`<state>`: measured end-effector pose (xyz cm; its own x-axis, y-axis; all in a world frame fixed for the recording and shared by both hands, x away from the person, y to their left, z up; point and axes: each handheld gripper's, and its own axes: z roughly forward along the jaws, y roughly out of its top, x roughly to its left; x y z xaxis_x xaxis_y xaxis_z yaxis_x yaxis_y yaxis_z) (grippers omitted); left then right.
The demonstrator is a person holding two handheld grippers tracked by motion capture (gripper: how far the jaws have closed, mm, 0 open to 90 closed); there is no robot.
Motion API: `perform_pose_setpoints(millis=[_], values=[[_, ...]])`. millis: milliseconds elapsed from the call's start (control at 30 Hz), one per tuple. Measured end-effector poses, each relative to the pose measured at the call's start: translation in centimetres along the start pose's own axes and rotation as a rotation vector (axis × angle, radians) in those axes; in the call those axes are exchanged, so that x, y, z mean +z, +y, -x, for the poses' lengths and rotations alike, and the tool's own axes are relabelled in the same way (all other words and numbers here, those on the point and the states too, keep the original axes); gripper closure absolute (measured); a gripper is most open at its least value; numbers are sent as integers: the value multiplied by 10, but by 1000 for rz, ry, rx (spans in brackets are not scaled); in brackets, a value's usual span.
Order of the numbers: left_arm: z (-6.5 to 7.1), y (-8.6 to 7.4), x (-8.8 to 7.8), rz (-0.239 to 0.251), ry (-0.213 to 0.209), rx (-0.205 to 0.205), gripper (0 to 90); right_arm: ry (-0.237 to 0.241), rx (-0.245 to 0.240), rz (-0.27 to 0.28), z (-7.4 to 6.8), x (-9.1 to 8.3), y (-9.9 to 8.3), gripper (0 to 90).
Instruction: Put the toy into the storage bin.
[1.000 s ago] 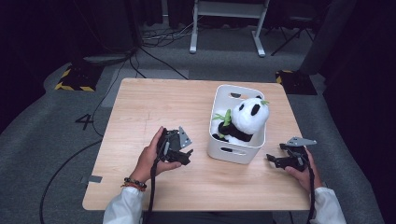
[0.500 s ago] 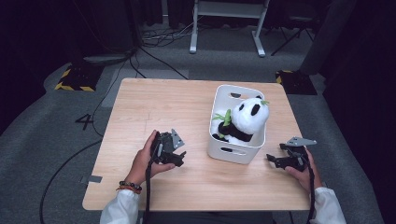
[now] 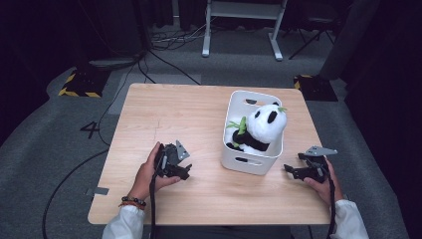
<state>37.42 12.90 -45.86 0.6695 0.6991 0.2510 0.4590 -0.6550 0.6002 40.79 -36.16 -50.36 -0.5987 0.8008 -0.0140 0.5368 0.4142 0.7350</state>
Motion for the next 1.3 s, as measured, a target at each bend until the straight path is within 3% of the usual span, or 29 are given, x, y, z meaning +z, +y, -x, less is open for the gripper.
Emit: perform_pose_setpoints(millis=[367, 633, 1033, 1133, 1300], values=[[-7, -13, 2, -10, 1, -40, 163, 0, 1, 0, 0, 0, 0, 153], [-13, -20, 3, -16, -29, -81, 163, 1, 1, 0, 0, 0, 0, 153], [-19, -30, 3, -31, -67, -110, 166, 0, 1, 0, 0, 0, 0, 153], [-17, -34, 4, -26, -34, -100, 164, 1, 1, 0, 0, 0, 0, 153], [-18, -43, 4, -41, -50, -111, 166, 0, 0, 0, 0, 0, 0, 153]])
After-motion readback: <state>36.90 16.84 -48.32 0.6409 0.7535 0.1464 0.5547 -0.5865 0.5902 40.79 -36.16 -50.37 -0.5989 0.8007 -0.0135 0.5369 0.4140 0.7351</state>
